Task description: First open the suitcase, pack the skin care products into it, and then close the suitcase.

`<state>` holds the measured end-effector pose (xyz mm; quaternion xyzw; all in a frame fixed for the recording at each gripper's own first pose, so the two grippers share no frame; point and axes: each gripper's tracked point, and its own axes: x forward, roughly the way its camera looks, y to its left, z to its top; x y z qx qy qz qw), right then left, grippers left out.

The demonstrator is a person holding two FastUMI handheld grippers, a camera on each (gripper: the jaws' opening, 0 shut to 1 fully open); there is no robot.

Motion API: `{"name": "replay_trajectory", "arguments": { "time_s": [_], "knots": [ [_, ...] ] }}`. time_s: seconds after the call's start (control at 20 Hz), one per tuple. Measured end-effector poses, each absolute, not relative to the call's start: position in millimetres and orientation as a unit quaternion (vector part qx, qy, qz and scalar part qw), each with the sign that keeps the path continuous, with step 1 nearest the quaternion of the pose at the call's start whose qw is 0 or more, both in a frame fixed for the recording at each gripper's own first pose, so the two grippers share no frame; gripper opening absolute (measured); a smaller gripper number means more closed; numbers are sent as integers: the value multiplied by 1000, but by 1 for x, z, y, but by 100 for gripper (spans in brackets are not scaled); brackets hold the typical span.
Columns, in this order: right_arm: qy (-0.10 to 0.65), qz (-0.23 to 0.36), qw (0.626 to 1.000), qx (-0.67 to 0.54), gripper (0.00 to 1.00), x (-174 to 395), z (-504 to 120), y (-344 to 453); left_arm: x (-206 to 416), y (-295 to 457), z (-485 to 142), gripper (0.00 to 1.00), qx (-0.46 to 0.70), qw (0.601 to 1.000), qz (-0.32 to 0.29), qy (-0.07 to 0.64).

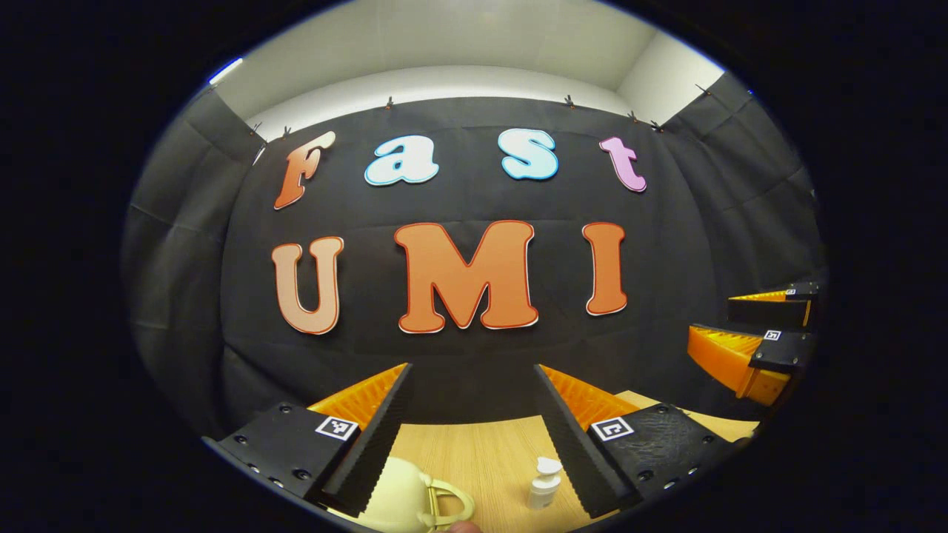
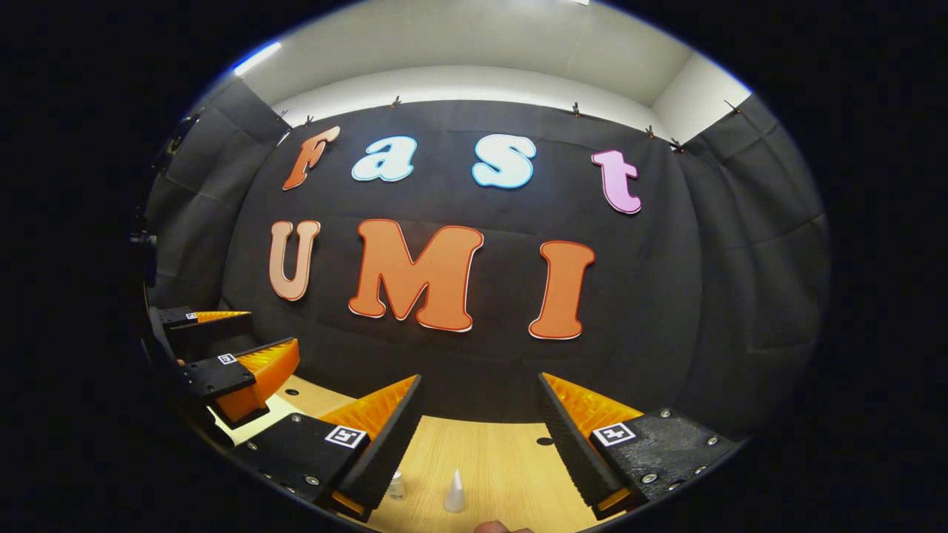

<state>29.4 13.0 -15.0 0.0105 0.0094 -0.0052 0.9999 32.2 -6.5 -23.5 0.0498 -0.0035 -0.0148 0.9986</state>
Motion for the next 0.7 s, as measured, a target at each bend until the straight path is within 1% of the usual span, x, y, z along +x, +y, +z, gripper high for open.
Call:
{"name": "replay_trajectory", "arguments": {
  "time_s": [0.25,0.35,0.55,0.65,0.7],
  "knots": [
    [8,-6,1000,0,95,35,-12,13,38,-1,-52,98,98,995,-24,19],
    [6,-7,1000,-1,95,39,-10,11,40,-1,-68,100,119,992,-27,31],
    [7,-18,1000,-3,95,43,-14,0,42,-2,-111,99,175,982,-39,66],
    [10,-22,1000,-7,95,47,-16,-4,40,-2,-141,100,208,973,-46,93],
    [11,-26,1000,-10,95,49,-18,-7,39,1,-156,99,222,968,-48,105]
  ]
}}
